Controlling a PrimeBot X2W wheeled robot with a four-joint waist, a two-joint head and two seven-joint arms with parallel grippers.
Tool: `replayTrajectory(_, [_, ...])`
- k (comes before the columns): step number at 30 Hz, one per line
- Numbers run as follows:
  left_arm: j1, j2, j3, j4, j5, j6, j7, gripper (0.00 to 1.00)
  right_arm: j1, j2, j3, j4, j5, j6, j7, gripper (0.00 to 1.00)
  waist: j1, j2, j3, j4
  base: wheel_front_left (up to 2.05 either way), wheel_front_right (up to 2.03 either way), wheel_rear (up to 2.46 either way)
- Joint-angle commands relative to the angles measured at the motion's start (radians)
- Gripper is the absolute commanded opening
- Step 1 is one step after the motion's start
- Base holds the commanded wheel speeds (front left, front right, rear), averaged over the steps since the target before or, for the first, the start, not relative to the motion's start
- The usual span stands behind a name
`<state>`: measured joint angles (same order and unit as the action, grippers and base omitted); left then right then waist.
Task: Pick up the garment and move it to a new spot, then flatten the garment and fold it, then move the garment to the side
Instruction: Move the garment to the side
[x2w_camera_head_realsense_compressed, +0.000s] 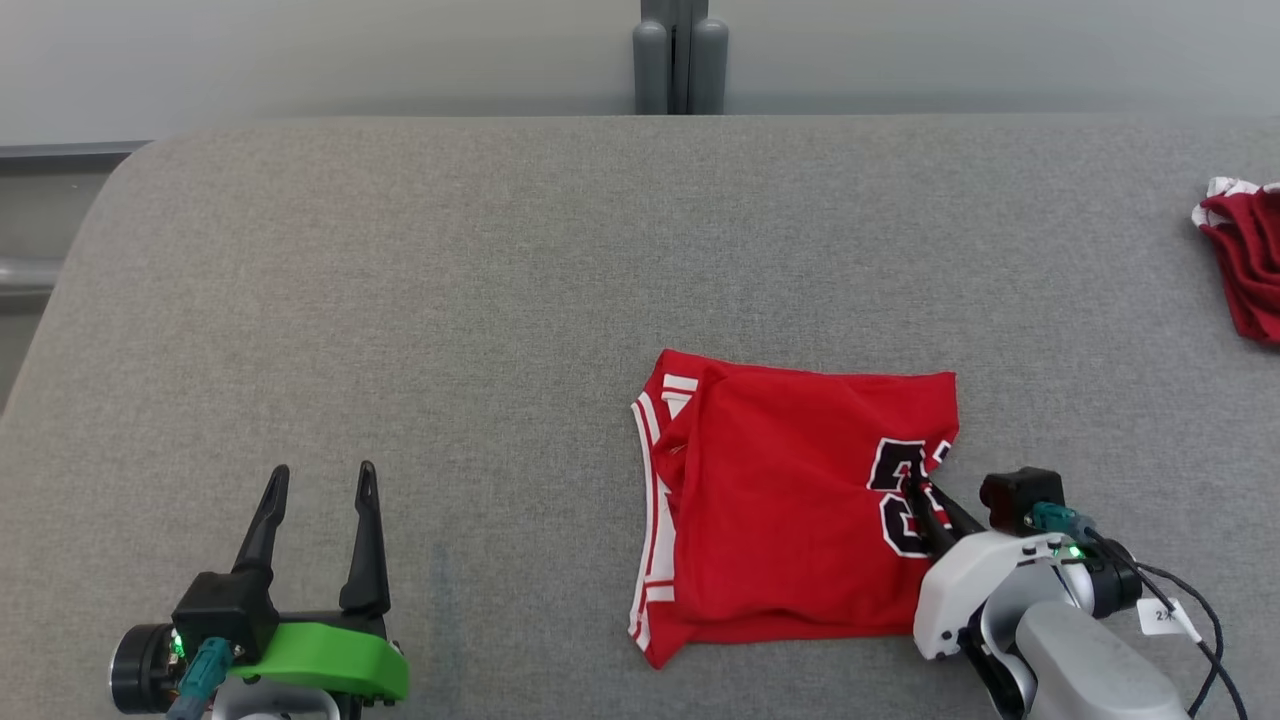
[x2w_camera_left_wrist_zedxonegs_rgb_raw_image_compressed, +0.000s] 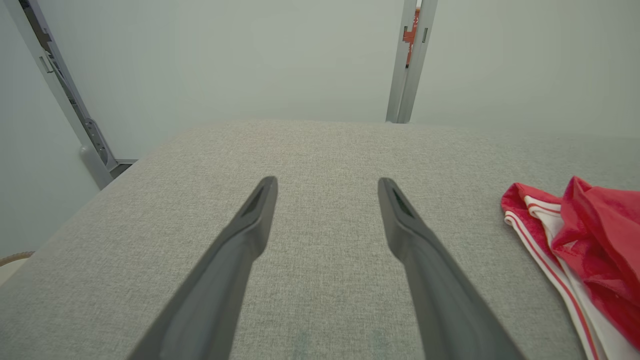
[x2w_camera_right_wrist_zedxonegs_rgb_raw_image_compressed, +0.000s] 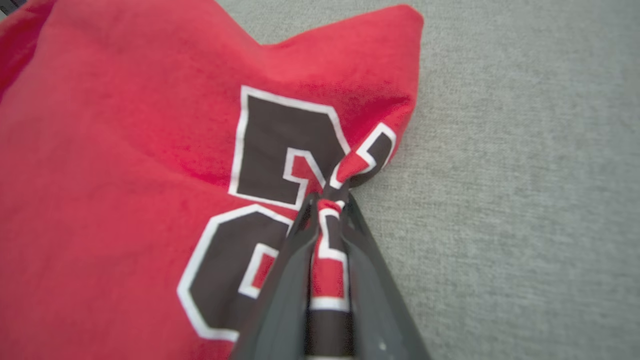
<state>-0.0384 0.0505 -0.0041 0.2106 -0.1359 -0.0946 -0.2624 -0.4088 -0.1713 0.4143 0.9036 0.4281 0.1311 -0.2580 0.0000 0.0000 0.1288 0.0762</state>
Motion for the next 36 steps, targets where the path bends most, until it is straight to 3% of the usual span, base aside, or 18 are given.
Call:
replayTrajectory(1, [-0.021, 0.001, -0.004, -0.005, -0.008, 0.008, -0.002, 1.0, -0.016, -0.013, 0.013, 0.016, 0.008, -0.001, 0.007, 0.0, 0.0, 0.0, 0.012, -0.001, 0.0, 0.0, 0.0])
replayTrajectory(10, [-0.067, 0.001, -0.037, -0.028, -0.018, 0.028, -0.002, 1.0, -0.211, -0.132, 0.048, -0.027, 0.023, -0.002, -0.006, 0.0, 0.0, 0.0, 0.116, -0.034, 0.0, 0.0, 0.0])
replayTrajectory(25, [-0.235, 0.004, -0.083, -0.115, 0.052, 0.048, -0.002, 1.0, -0.543, -0.466, 0.027, -0.112, 0.1, -0.002, 0.002, 0.0, 0.0, 0.0, 0.428, -0.158, 0.0, 0.0, 0.0])
replayTrajectory(36, [-0.281, 0.041, -0.086, -0.174, 0.104, 0.031, -0.001, 1.0, -0.637, -0.676, 0.015, -0.107, 0.177, -0.002, 0.018, 0.0, 0.0, 0.0, 0.51, -0.226, 0.0, 0.0, 0.0])
